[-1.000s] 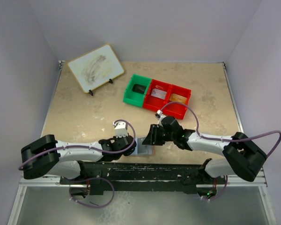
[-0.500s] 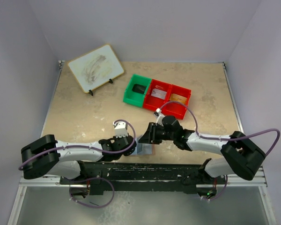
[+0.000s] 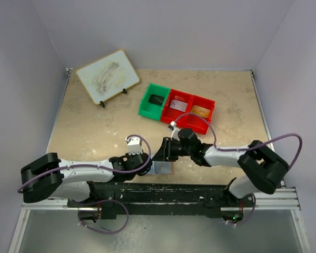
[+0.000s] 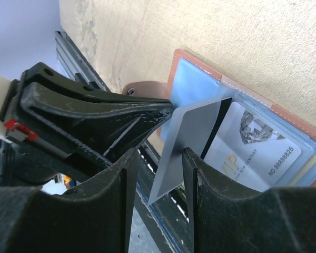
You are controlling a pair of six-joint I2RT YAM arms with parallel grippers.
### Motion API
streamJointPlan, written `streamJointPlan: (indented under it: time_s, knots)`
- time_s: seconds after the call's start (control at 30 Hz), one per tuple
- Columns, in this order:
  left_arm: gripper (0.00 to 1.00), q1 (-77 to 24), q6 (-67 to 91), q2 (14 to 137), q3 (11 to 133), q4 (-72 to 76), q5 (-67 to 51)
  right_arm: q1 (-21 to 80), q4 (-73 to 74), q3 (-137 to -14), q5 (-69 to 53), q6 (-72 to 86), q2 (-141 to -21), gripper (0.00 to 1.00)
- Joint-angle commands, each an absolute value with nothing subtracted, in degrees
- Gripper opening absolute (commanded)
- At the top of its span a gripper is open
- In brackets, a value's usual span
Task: Take the credit cards out of the card holder
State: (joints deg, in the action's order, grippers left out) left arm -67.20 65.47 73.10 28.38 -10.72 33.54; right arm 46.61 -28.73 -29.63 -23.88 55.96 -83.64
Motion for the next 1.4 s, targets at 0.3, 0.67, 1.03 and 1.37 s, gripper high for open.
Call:
streamJointPlan:
  time_s: [0.3,0.67,1.03,1.37]
  knots:
    - [0.02,-67.4,69.9,64.3,25.6,-16.4,39.9,46.9,-34.1,-34.9,-29.7,54.6,-90.6,0.46]
    - [0.18,-67.4,70.9,59.3,24.7,-18.7,42.3,47.0,-31.1,-34.8,-25.1,53.7,-87.5,0.47]
    - [0.63,-67.3,66.2,55.9,27.3,-15.9,42.3,46.9,-17.7,-30.9,-6.1,56.0,-71.5,0.58]
    - [0.78,-67.2,65.4,51.5,30.9,-20.1,41.1,46.0,-21.8,-21.5,5.5,65.6,-55.0,0.94]
